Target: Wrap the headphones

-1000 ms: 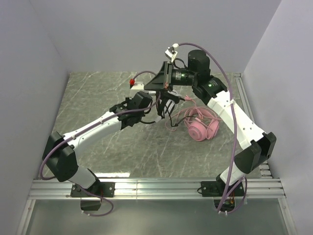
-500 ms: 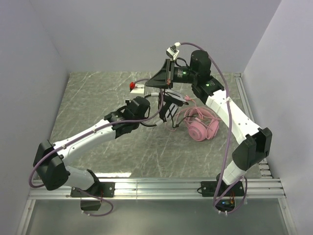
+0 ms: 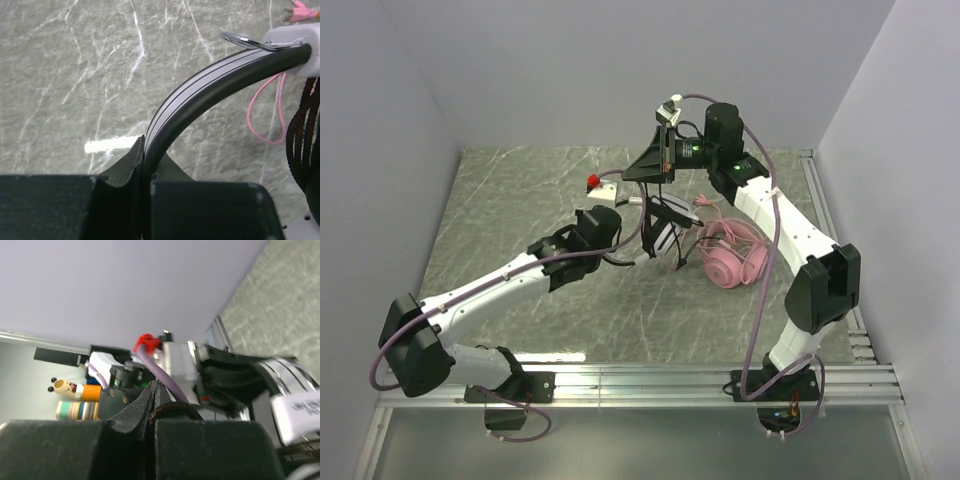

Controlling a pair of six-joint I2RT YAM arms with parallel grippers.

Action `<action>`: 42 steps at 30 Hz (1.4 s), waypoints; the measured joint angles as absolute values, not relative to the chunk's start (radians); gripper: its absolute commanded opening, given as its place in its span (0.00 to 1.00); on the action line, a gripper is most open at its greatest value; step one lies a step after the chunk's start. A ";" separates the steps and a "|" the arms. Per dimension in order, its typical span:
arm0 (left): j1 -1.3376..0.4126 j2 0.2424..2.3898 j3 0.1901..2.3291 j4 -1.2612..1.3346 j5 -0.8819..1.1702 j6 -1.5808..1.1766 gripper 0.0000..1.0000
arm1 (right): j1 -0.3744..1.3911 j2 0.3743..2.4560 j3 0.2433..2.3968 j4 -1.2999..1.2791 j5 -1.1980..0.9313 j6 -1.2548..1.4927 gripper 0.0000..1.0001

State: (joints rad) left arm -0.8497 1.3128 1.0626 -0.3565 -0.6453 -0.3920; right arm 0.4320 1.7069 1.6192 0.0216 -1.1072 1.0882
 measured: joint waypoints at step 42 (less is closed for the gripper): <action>-0.713 1.173 0.868 -0.164 -0.484 0.225 0.00 | 0.396 1.786 1.847 -0.910 -0.761 0.472 0.00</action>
